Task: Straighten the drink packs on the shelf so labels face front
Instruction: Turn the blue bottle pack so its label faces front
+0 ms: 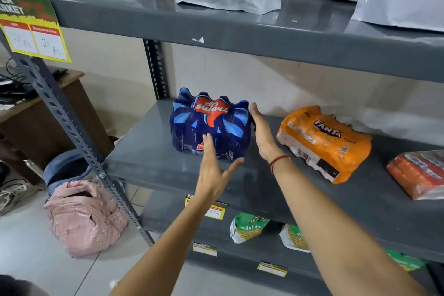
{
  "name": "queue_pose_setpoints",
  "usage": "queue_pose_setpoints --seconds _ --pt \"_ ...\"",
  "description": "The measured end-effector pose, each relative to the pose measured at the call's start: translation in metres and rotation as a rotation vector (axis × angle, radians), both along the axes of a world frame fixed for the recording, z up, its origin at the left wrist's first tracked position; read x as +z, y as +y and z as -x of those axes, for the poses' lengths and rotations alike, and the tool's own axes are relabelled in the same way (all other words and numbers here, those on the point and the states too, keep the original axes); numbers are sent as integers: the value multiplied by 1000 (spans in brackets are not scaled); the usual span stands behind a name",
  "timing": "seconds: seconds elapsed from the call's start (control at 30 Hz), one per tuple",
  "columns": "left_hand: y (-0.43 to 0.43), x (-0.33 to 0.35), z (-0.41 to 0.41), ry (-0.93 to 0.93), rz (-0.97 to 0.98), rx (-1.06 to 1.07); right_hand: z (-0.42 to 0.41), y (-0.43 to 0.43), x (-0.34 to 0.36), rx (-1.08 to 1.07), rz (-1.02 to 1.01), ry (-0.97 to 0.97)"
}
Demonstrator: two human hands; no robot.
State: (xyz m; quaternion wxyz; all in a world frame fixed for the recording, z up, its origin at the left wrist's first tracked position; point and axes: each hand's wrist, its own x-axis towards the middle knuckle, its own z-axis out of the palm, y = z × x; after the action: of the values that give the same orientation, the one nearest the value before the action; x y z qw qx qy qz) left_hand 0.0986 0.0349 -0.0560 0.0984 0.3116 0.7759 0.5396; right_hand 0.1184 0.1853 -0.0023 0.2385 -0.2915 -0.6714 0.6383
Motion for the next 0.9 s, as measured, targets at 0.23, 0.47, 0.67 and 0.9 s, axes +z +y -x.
queue_pose_setpoints --seconds 0.23,0.47,0.67,0.9 --pt "21 -6 10 1 103 20 -13 -11 -8 -33 -93 14" --pt "-29 -17 98 -108 46 -234 -23 -65 -49 -206 -373 74" --pt "-66 -29 125 -134 -58 407 -12 -123 -51 78 -401 77" --pt "-44 -6 88 -102 -135 182 -4 -39 -32 -331 -417 39"
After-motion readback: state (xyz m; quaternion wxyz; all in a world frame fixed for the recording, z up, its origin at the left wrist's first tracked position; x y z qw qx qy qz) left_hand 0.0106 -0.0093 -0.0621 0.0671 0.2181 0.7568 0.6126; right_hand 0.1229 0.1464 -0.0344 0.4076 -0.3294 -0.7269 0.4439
